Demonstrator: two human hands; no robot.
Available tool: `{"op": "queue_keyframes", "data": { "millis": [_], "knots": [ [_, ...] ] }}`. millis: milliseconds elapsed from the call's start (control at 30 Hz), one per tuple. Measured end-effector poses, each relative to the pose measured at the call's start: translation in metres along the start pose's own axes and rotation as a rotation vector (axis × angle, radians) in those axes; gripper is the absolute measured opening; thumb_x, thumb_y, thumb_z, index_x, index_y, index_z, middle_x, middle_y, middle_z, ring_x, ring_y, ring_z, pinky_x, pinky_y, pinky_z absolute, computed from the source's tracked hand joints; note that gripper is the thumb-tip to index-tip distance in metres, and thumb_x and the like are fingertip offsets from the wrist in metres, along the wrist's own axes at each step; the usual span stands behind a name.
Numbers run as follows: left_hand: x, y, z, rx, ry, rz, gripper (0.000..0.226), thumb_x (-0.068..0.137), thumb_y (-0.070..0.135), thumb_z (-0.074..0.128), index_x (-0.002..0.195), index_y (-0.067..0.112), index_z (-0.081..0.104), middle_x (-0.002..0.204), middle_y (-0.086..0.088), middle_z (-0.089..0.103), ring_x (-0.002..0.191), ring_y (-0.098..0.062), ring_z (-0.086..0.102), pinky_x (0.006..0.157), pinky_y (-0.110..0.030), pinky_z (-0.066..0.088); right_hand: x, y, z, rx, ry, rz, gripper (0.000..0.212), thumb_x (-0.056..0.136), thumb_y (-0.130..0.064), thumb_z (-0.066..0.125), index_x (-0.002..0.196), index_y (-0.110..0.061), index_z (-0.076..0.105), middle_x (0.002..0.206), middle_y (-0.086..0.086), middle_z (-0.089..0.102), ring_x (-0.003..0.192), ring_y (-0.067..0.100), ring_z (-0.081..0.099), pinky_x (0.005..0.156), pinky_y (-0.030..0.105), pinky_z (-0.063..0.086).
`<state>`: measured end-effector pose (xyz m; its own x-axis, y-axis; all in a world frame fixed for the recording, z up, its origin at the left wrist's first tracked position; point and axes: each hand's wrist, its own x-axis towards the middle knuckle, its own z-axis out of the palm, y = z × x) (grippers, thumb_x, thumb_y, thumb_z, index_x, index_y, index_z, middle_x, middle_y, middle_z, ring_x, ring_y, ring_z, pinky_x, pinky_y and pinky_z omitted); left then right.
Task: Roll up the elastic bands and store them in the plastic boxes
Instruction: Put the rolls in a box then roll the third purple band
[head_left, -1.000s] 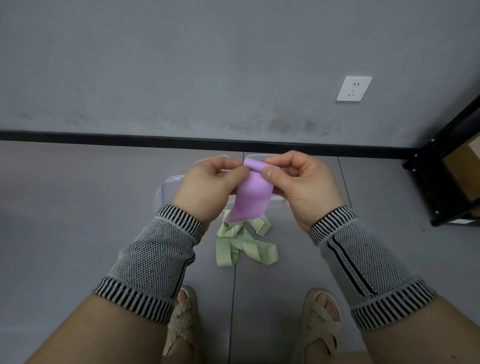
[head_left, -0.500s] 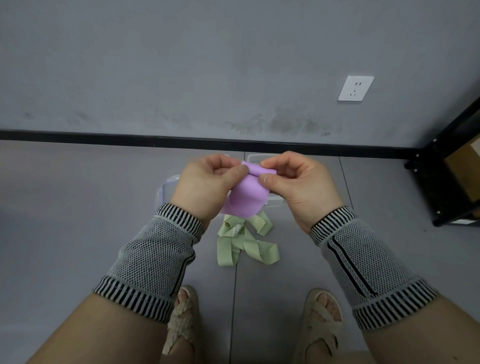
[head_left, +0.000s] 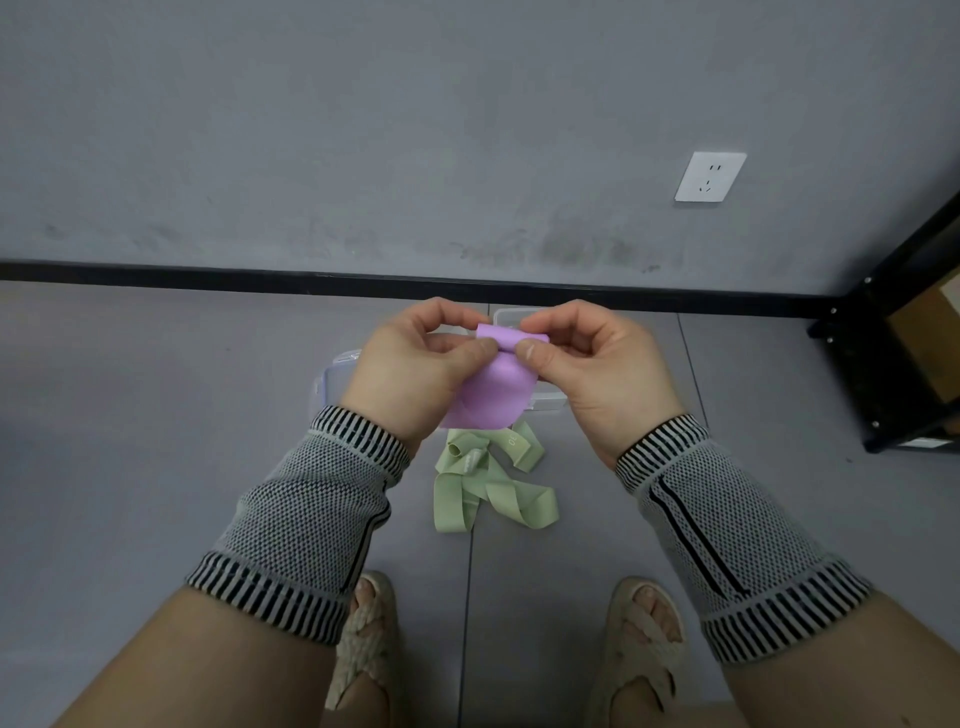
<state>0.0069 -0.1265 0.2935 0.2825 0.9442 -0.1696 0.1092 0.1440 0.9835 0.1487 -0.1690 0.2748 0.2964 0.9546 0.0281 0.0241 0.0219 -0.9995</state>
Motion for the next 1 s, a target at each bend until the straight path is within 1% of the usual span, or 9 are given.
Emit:
{"op": "queue_keyframes", "data": {
  "millis": [100,233,333,433,533,667,800,933,1000],
  "knots": [
    [0.0,0.0,-0.001,0.039,-0.02,0.031,0.016,0.085,-0.001,0.062,0.085,0.015,0.062,0.07,-0.004,0.068,0.049,0.0,0.055,0.046,-0.012,0.041,0.0,0.0,-0.002,-0.039,-0.035,0.014,0.013,0.08,-0.005,0.071,0.077,-0.016,0.066,0.079,0.005,0.07,0.075,0.014,0.066,0.076,0.031,0.057],
    [0.001,-0.005,0.0,0.107,-0.033,0.047,0.018,0.084,0.003,0.065,0.089,0.021,0.066,0.084,-0.004,0.073,0.074,-0.013,0.065,0.067,-0.024,0.052,0.001,0.0,-0.006,-0.172,-0.1,0.029,0.016,0.08,-0.006,0.072,0.081,-0.019,0.063,0.076,0.002,0.068,0.067,0.007,0.064,0.068,0.019,0.053],
    [0.001,-0.005,0.002,0.113,-0.036,0.052,0.022,0.083,0.006,0.066,0.096,0.024,0.065,0.086,-0.002,0.072,0.072,-0.008,0.065,0.065,-0.019,0.052,0.001,0.0,-0.007,-0.232,-0.171,0.041,0.018,0.085,-0.005,0.067,0.095,-0.02,0.066,0.084,-0.003,0.069,0.072,0.002,0.064,0.074,0.016,0.053],
    [0.003,-0.007,0.003,0.093,0.014,0.07,0.023,0.085,0.008,0.065,0.103,0.023,0.063,0.091,0.002,0.071,0.079,-0.005,0.066,0.068,-0.011,0.051,0.0,0.001,-0.005,-0.226,-0.151,0.026,0.013,0.088,-0.015,0.064,0.093,-0.026,0.069,0.087,-0.005,0.071,0.077,0.002,0.062,0.076,0.018,0.053],
    [0.008,-0.011,0.0,0.114,0.12,0.087,0.019,0.085,0.007,0.064,0.1,0.019,0.066,0.097,0.003,0.07,0.09,-0.008,0.065,0.074,-0.008,0.049,0.004,0.002,-0.007,-0.134,-0.08,0.071,0.014,0.091,-0.013,0.06,0.097,-0.023,0.068,0.091,-0.001,0.07,0.083,0.009,0.064,0.082,0.03,0.054],
    [0.011,-0.015,-0.004,0.14,0.186,0.064,0.014,0.084,0.009,0.066,0.092,0.02,0.068,0.089,0.004,0.069,0.082,-0.005,0.063,0.066,-0.004,0.047,0.006,0.001,-0.01,0.189,-0.039,0.154,0.017,0.093,-0.003,0.053,0.105,-0.007,0.063,0.102,0.011,0.068,0.092,0.018,0.067,0.083,0.034,0.056],
    [0.011,-0.014,-0.002,0.167,0.161,0.063,0.032,0.087,-0.003,0.051,0.094,0.024,0.067,0.091,0.007,0.065,0.069,0.004,0.056,0.061,-0.008,0.046,0.005,-0.001,-0.008,0.375,-0.017,0.179,0.016,0.095,-0.002,0.048,0.099,-0.008,0.062,0.097,0.011,0.069,0.088,0.019,0.069,0.082,0.036,0.057],
    [0.007,-0.011,-0.001,0.195,0.094,0.081,0.047,0.085,-0.011,0.042,0.099,0.028,0.065,0.098,0.012,0.063,0.099,0.0,0.057,0.088,-0.019,0.047,0.005,-0.004,-0.008,0.446,0.016,0.18,0.015,0.095,-0.002,0.048,0.095,-0.008,0.061,0.091,0.007,0.069,0.082,0.016,0.07,0.082,0.037,0.058],
    [0.005,-0.012,-0.001,0.215,0.019,0.098,0.047,0.085,-0.012,0.041,0.105,0.022,0.066,0.097,0.008,0.065,0.088,0.007,0.06,0.077,-0.013,0.05,0.006,-0.005,-0.008,0.478,0.034,0.181,0.014,0.095,-0.002,0.048,0.095,-0.007,0.061,0.09,0.007,0.069,0.082,0.017,0.07,0.079,0.037,0.059]
  ]
}}
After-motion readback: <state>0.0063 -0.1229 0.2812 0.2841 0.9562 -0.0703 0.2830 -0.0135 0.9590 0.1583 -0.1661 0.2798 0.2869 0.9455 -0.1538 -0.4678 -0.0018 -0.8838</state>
